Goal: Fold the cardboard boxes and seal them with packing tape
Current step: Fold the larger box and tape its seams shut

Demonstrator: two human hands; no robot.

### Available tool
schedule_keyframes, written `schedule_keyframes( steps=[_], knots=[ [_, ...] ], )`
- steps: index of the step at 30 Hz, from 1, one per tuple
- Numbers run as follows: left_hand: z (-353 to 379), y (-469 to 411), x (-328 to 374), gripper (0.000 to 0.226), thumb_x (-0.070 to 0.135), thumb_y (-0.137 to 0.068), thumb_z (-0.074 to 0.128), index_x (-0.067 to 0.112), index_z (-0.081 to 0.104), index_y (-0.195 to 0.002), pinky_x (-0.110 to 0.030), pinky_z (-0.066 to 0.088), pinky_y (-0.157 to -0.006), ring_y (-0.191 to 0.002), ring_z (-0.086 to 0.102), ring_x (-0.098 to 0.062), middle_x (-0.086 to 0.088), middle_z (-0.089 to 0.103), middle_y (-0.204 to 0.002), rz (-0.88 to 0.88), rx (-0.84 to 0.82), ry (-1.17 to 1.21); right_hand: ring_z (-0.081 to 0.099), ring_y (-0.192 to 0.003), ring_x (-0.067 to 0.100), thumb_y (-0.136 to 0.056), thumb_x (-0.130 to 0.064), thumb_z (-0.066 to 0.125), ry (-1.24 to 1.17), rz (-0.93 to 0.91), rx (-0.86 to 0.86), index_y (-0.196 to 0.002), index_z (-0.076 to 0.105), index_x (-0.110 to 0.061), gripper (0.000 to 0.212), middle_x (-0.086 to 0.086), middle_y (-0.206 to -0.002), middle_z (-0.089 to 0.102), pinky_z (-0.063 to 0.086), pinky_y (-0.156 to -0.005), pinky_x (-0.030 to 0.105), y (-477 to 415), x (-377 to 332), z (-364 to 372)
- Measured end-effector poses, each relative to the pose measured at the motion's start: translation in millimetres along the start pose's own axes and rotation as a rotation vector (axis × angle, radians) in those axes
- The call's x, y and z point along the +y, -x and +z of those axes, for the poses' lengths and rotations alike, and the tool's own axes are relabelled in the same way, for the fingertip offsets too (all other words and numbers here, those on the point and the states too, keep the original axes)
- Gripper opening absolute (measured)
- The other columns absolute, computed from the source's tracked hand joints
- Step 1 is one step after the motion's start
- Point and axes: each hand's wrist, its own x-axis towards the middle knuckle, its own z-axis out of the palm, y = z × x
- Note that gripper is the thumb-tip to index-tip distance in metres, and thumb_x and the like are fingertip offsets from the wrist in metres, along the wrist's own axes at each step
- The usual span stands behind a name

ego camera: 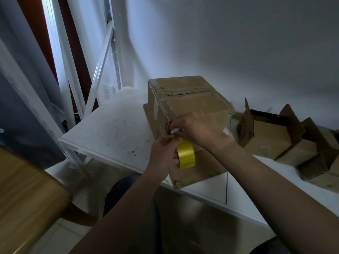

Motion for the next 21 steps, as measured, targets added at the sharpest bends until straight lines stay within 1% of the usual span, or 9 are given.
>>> schedule_keyframes(
  steps=[3, 6, 7, 11, 14, 16, 19, 20, 21],
  knots=[
    [-1, -1, 1, 0.031, 0.026, -0.090, 0.076, 0.022, 0.064, -0.118, -0.037, 0.063, -0.073, -0.102, 0.070, -0.027, -0.009, 0.068, -0.117, -0.007, 0.009, -0.004, 0.068, -0.088, 0.022, -0.092, -0.049, 0.060, -0.005, 0.009, 0.023, -0.101, 0.070, -0.038, 0.017, -0.012, -0.098, 0.070, 0.048, -0.060, 0.032, 11, 9, 3],
    [0, -1, 1, 0.027, 0.024, -0.090, 0.075, 0.024, 0.065, -0.115, -0.033, 0.062, -0.067, -0.100, 0.070, -0.025, -0.006, 0.067, -0.115, 0.019, 0.006, -0.024, 0.068, -0.086, 0.020, -0.094, -0.054, 0.047, -0.038, 0.026, 0.054, -0.104, 0.067, -0.039, 0.027, -0.012, -0.094, 0.069, 0.051, -0.060, 0.035, 22, 20, 10],
    [-1, -2, 2, 0.028, 0.023, -0.090, 0.076, 0.023, 0.064, -0.115, -0.032, 0.062, -0.066, -0.100, 0.069, -0.025, -0.005, 0.066, -0.115, 0.022, 0.008, -0.029, 0.067, -0.086, 0.019, -0.095, -0.052, 0.048, -0.057, 0.040, 0.055, -0.104, 0.067, -0.039, 0.025, -0.012, -0.093, 0.068, 0.052, -0.061, 0.036, 25, 24, 11],
    [-3, -3, -2, 0.024, 0.023, -0.088, 0.078, 0.025, 0.064, -0.107, -0.038, 0.063, -0.071, -0.100, 0.070, -0.028, -0.007, 0.065, -0.117, -0.012, 0.008, -0.055, 0.069, -0.079, 0.022, -0.091, -0.036, 0.072, -0.069, 0.127, 0.135, -0.093, 0.074, -0.034, 0.003, -0.007, -0.085, 0.072, 0.053, -0.059, 0.035, 43, 42, 12],
    [-4, 0, -7, 0.030, 0.024, -0.087, 0.078, 0.023, 0.063, -0.112, -0.037, 0.063, -0.070, -0.101, 0.070, -0.029, -0.009, 0.065, -0.120, -0.037, -0.013, -0.072, 0.072, -0.080, 0.022, -0.087, -0.034, 0.078, -0.134, 0.196, 0.184, -0.097, 0.077, -0.034, 0.011, -0.006, -0.088, 0.076, 0.057, -0.061, 0.038, 56, 49, 9],
    [-5, 1, -9, 0.034, 0.024, -0.088, 0.078, 0.022, 0.061, -0.117, -0.034, 0.062, -0.065, -0.102, 0.069, -0.028, -0.007, 0.063, -0.120, -0.041, -0.016, -0.083, 0.070, -0.081, 0.020, -0.088, -0.042, 0.075, -0.205, 0.248, 0.178, -0.102, 0.074, -0.039, 0.015, -0.010, -0.090, 0.075, 0.057, -0.064, 0.038, 61, 49, 12],
    [-9, -1, -10, 0.031, 0.025, -0.087, 0.078, 0.026, 0.062, -0.113, -0.034, 0.062, -0.067, -0.105, 0.067, -0.029, -0.005, 0.061, -0.122, -0.018, -0.007, -0.137, 0.066, -0.084, 0.017, -0.086, -0.057, 0.064, -0.309, 0.386, 0.104, -0.103, 0.067, -0.045, 0.021, -0.014, -0.095, 0.072, 0.055, -0.069, 0.037, 67, 49, 23],
    [-10, -3, -12, 0.030, 0.025, -0.086, 0.079, 0.028, 0.062, -0.112, -0.036, 0.062, -0.068, -0.106, 0.066, -0.029, -0.004, 0.060, -0.123, -0.006, 0.009, -0.172, 0.064, -0.087, 0.016, -0.085, -0.056, 0.065, -0.338, 0.446, 0.049, -0.100, 0.067, -0.042, 0.020, -0.013, -0.097, 0.070, 0.054, -0.072, 0.036, 73, 51, 28],
    [-11, -4, -14, 0.029, 0.026, -0.086, 0.079, 0.030, 0.062, -0.109, -0.038, 0.063, -0.071, -0.108, 0.065, -0.030, -0.003, 0.059, -0.124, 0.009, 0.026, -0.214, 0.062, -0.088, 0.016, -0.086, -0.050, 0.069, -0.358, 0.504, -0.012, -0.097, 0.069, -0.037, 0.017, -0.010, -0.098, 0.068, 0.053, -0.074, 0.036, 79, 55, 35]
  ],
)
